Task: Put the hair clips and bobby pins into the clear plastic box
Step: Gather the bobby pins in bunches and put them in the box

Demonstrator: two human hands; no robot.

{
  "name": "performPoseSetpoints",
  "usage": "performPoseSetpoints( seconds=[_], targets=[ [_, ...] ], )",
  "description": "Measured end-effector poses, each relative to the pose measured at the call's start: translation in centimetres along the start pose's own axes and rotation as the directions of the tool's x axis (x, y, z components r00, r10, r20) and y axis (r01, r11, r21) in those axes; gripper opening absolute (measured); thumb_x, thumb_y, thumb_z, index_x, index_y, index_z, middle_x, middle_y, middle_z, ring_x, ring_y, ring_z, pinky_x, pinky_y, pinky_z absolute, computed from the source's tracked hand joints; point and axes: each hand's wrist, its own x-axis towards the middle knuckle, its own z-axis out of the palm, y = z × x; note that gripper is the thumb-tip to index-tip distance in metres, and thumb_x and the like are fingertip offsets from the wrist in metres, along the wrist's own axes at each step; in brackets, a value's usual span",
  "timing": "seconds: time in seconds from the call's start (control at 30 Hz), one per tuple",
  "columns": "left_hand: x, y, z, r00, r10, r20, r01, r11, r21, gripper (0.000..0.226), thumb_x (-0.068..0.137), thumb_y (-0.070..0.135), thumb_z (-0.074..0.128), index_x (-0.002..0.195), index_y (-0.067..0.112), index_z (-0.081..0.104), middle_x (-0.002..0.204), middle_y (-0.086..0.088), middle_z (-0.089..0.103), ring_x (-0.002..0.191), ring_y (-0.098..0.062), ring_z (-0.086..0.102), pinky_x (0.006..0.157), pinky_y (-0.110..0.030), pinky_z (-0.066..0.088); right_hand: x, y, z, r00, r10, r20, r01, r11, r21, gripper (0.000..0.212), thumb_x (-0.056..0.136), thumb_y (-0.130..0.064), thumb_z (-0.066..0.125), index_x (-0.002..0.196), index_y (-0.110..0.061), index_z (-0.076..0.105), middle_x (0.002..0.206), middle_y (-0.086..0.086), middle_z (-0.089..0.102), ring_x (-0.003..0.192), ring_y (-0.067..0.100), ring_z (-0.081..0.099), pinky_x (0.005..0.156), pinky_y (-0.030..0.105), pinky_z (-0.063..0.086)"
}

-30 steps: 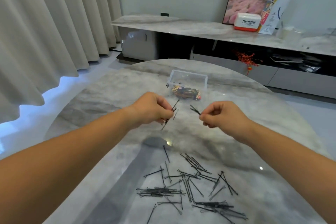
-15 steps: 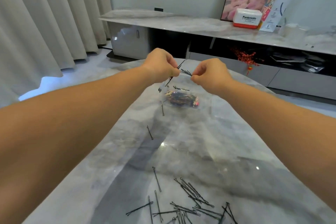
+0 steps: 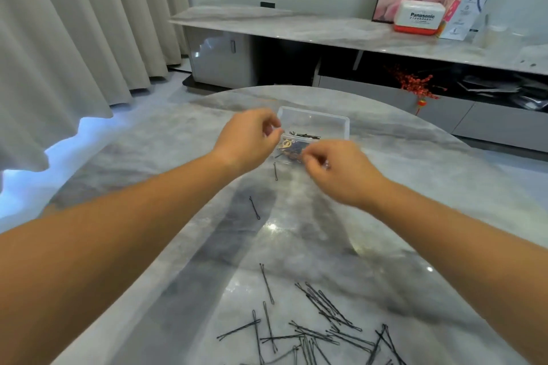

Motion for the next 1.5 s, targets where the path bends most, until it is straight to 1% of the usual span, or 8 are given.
performPoseSetpoints(
  seconds=[0.2, 0.33, 0.53, 0.83, 0.97, 1.03, 1.23, 1.5],
  targets=[
    [-9.1, -4.2, -1.1, 0.895, 0.161, 0.416, -0.282, 0.926, 0.25, 0.061, 0.084, 0.03, 0.028, 0.126, 0.01, 0.068, 0.136, -0.009, 0.063, 0.127, -0.028, 0.057, 0.11, -0.032, 0.043, -0.6, -1.6, 4.9, 0.866, -0.027, 0.5, 0.165, 0.958, -0.234, 0.047, 0.099, -0.032, 0.03, 0.14, -0.013, 0.043, 0.158, 0.005, 0.029, 0.143, 0.025, 0.023, 0.114, 0.048, 0.025],
    [-12.7, -5.0, -1.9, 0.763, 0.125, 0.635, -0.394, 0.867, 0.303, 0.087, 0.083, 0.051, 0.005, 0.159, 0.012, 0.019, 0.168, -0.006, 0.011, 0.156, -0.017, 0.009, 0.122, -0.023, -0.001, -2.7, -1.7, 4.5, 0.841, -0.091, 0.533, 0.264, 0.93, -0.257, 0.053, 0.1, -0.034, 0.029, 0.151, -0.019, 0.028, 0.163, -0.002, 0.016, 0.149, 0.019, 0.014, 0.118, 0.042, 0.019],
    [-18.0, -1.6, -3.2, 0.622, 0.119, 0.774, -0.486, 0.834, 0.263, 0.092, 0.086, 0.073, -0.001, 0.159, 0.018, -0.008, 0.165, 0.002, -0.021, 0.152, -0.011, -0.023, 0.122, -0.029, -0.015, -13.3, -2.9, 0.6, 0.807, -0.198, 0.557, 0.194, 0.979, 0.068, 0.055, 0.094, -0.029, 0.039, 0.15, -0.027, 0.034, 0.157, -0.011, 0.031, 0.148, 0.004, 0.013, 0.121, 0.026, 0.014],
    [-23.0, 2.5, -5.2, 0.619, 0.086, 0.781, -0.484, 0.825, 0.292, 0.092, 0.089, 0.078, 0.029, 0.159, 0.02, 0.015, 0.168, -0.003, 0.004, 0.154, -0.02, 0.005, 0.125, -0.035, 0.011, -20.7, -4.0, -3.9, 0.916, -0.017, 0.4, -0.051, 0.986, 0.16, 0.043, 0.087, -0.048, 0.055, 0.127, -0.033, 0.059, 0.133, -0.019, 0.056, 0.131, -0.006, 0.041, 0.108, 0.028, 0.039],
    [-23.2, 3.2, -5.8, 0.607, 0.064, 0.792, -0.494, 0.811, 0.313, 0.093, 0.076, 0.078, 0.056, 0.15, 0.025, 0.035, 0.15, 0.0, 0.03, 0.139, -0.02, 0.031, 0.111, -0.034, 0.038, -21.5, -4.6, -4.7, 0.825, 0.236, 0.514, -0.109, 0.958, -0.265, 0.109, 0.051, -0.086, 0.059, 0.142, -0.03, 0.034, 0.131, -0.006, 0.04, 0.127, 0.015, 0.038, 0.106, 0.032, 0.04],
    [-23.2, 3.8, -5.6, 0.626, 0.038, 0.779, -0.455, 0.829, 0.325, 0.081, 0.076, 0.068, 0.066, 0.142, 0.026, 0.045, 0.135, 0.003, 0.042, 0.125, -0.018, 0.042, 0.095, -0.031, 0.045, -22.4, -5.2, -4.0, 0.792, 0.289, 0.538, -0.074, 0.92, -0.384, 0.113, 0.047, -0.083, 0.066, 0.14, -0.028, 0.032, 0.128, 0.0, 0.037, 0.125, 0.022, 0.037, 0.104, 0.036, 0.04],
    [-23.0, 5.5, -4.2, 0.686, -0.051, 0.726, -0.241, 0.925, 0.293, 0.028, 0.081, 0.035, 0.077, 0.105, 0.024, 0.069, 0.099, 0.007, 0.065, 0.093, -0.016, 0.058, 0.079, -0.031, 0.051, -22.1, -6.4, -2.8, 0.824, 0.247, 0.509, -0.212, 0.969, -0.126, 0.058, 0.068, -0.038, 0.083, 0.119, -0.024, 0.06, 0.107, -0.003, 0.052, 0.091, 0.011, 0.054, 0.08, 0.022, 0.043],
    [-22.5, 6.5, -3.7, 0.644, -0.115, 0.757, -0.051, 0.98, 0.192, 0.018, 0.081, 0.02, 0.076, 0.099, 0.019, 0.076, 0.077, 0.015, 0.065, 0.085, -0.011, 0.067, 0.084, -0.028, 0.058, -21.3, -7.1, -2.3, 0.825, 0.229, 0.516, -0.229, 0.971, -0.065, 0.018, 0.083, -0.022, 0.07, 0.101, -0.019, 0.073, 0.077, -0.01, 0.066, 0.072, 0.006, 0.062, 0.068, 0.017, 0.05]
  ],
)
